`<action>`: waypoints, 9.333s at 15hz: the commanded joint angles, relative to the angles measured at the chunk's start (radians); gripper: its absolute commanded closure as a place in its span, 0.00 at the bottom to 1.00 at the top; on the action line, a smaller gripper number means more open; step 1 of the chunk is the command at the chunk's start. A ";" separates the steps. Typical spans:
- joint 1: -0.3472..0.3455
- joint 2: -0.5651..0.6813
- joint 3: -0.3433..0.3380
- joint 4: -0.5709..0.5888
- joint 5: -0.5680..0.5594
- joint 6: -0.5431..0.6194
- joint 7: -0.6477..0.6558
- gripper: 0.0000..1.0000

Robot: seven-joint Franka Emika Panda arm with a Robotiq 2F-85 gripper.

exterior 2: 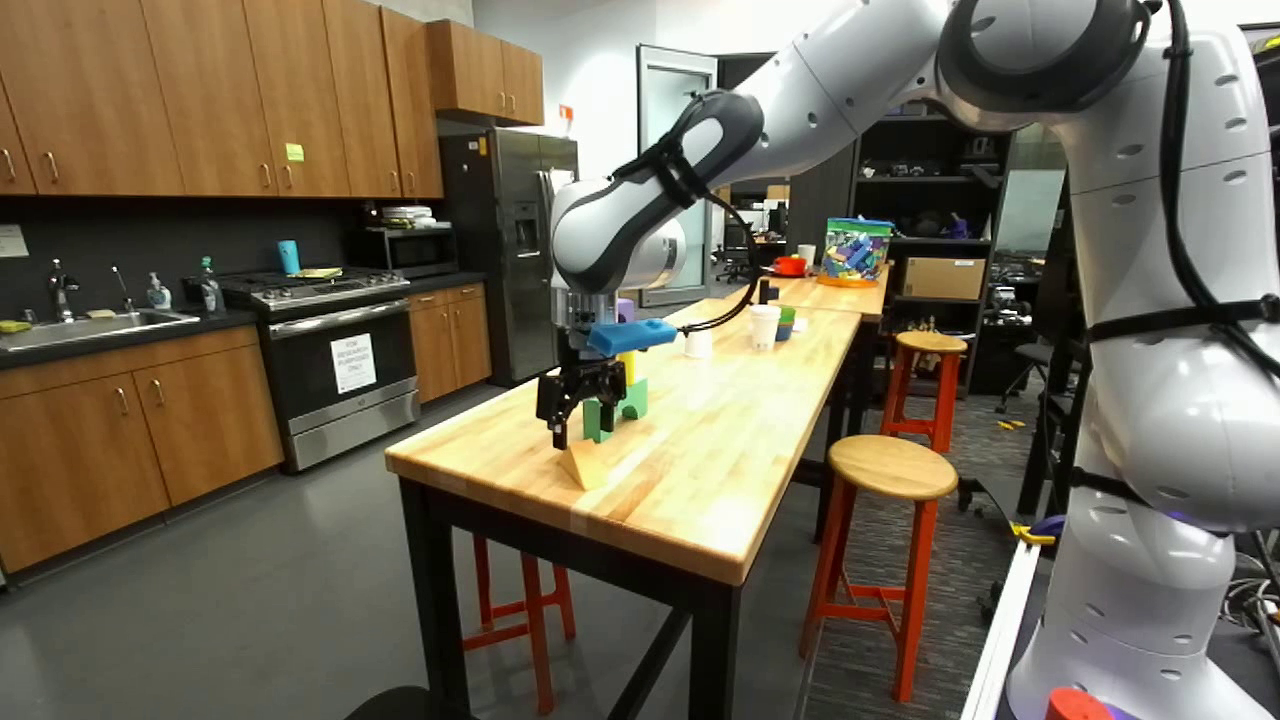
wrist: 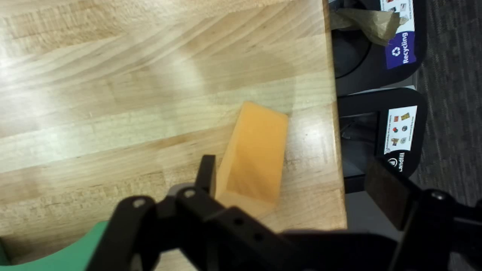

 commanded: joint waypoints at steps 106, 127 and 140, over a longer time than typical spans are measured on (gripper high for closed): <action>0.000 0.000 0.000 0.001 0.000 -0.002 0.000 0.00; 0.058 0.044 -0.039 0.022 -0.150 0.067 0.234 0.00; 0.079 0.118 -0.065 0.091 -0.191 0.060 0.286 0.39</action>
